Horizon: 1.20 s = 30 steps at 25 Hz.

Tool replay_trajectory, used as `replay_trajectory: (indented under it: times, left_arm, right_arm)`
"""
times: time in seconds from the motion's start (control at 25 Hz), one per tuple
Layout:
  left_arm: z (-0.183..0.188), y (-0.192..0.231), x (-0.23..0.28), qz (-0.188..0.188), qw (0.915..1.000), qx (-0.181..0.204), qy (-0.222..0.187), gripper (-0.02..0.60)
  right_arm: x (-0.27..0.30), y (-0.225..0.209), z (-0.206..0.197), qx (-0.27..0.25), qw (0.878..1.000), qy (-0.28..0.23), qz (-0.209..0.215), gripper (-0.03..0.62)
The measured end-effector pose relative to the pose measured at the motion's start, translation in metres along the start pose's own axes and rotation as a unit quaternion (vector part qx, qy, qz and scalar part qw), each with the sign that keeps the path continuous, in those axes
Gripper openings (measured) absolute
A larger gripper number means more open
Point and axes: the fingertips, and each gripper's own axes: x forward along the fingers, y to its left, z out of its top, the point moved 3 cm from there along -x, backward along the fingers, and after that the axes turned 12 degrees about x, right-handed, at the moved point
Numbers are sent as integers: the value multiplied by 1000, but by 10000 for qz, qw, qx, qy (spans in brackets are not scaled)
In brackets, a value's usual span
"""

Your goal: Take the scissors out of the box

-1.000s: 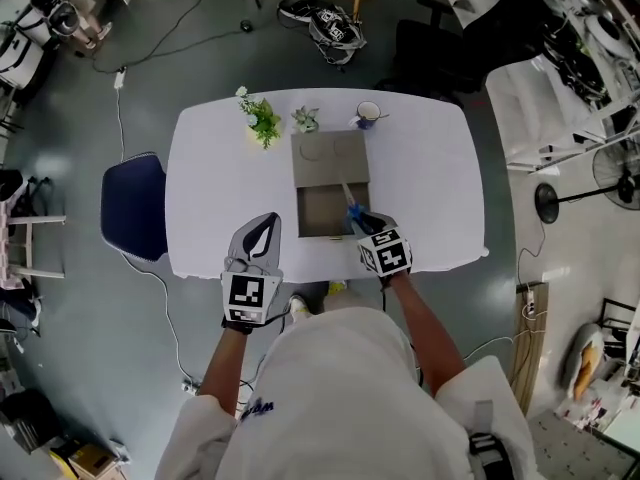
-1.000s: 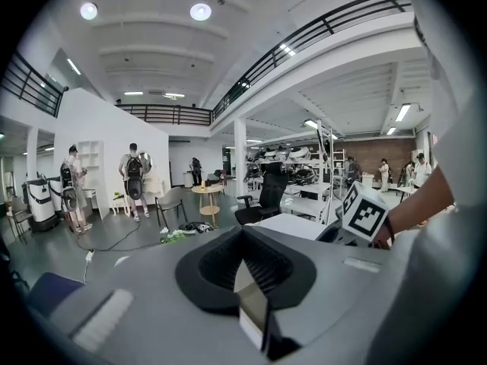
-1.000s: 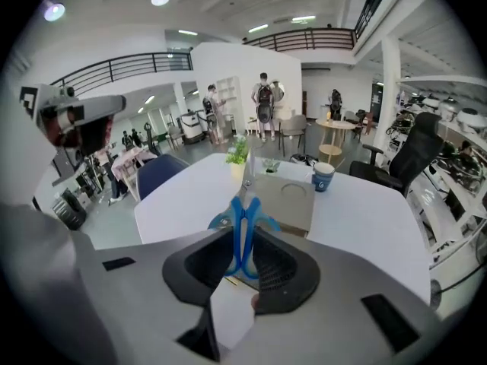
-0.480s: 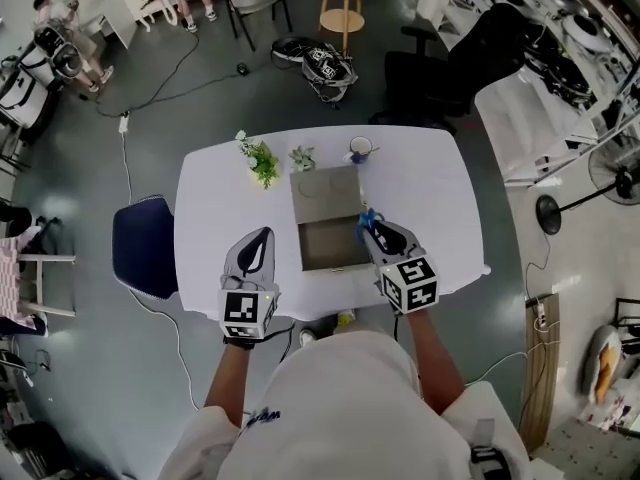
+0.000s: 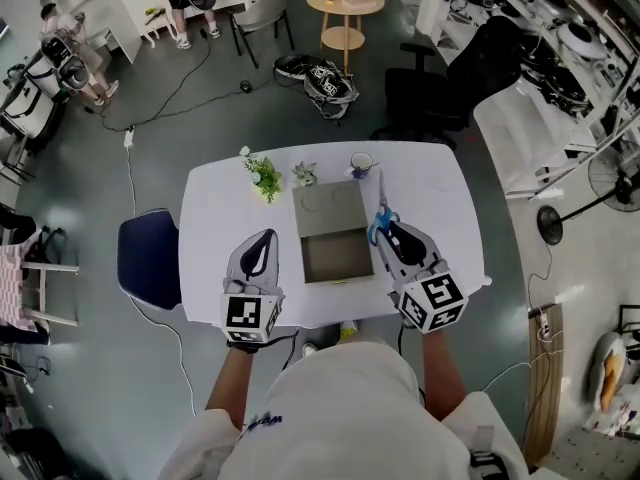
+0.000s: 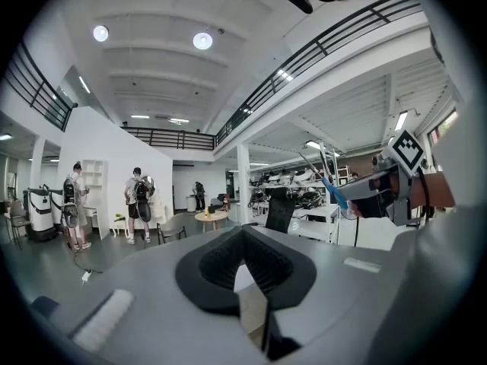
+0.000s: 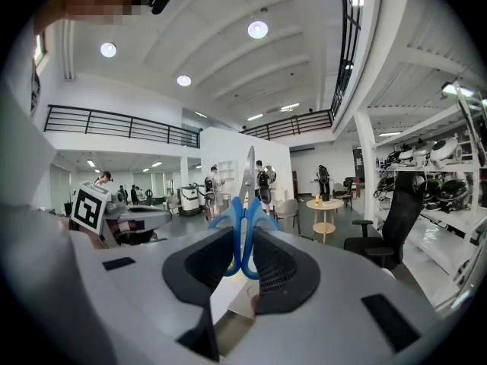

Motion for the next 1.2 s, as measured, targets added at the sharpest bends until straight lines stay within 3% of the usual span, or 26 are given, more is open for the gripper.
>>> replay_trajectory:
  times: [0.2,0.36,1.2]
  left_arm:
    - [7,-2,-4,32,9999,60,-75,2]
    - [6,-4,-6,16,9999,109,-46,2]
    - [-1,-20,5,-276,9995,152,54,2]
  right_arm:
    - [-8,8,11,-243,9988,-395,174,87]
    - [-15,6,11,-137,9983,-540,161,87]
    - [-26,-3,11,-251,9978,-608,-73,87]
